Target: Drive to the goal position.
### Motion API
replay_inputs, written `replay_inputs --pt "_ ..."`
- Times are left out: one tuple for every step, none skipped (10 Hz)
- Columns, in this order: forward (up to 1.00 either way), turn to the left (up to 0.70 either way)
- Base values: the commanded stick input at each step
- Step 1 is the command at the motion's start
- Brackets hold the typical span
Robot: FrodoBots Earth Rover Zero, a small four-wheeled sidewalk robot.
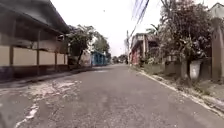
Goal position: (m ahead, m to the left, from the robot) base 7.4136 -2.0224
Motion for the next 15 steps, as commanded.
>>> replay_inputs --pt "0.70 0.30" --pt "0.70 0.06" --pt "0.70 0.00" --pt "0.70 0.00" --pt "0.70 0.00" --pt "0.70 0.00" --pt "0.70 0.00" --pt "0.70 0.00" --pt "0.70 0.00" --pt "0.70 0.00" --pt "0.70 0.00" --pt "0.70 -0.01" --pt "0.70 -0.02" --pt "0.70 -0.25" --pt "0.70 -0.12"
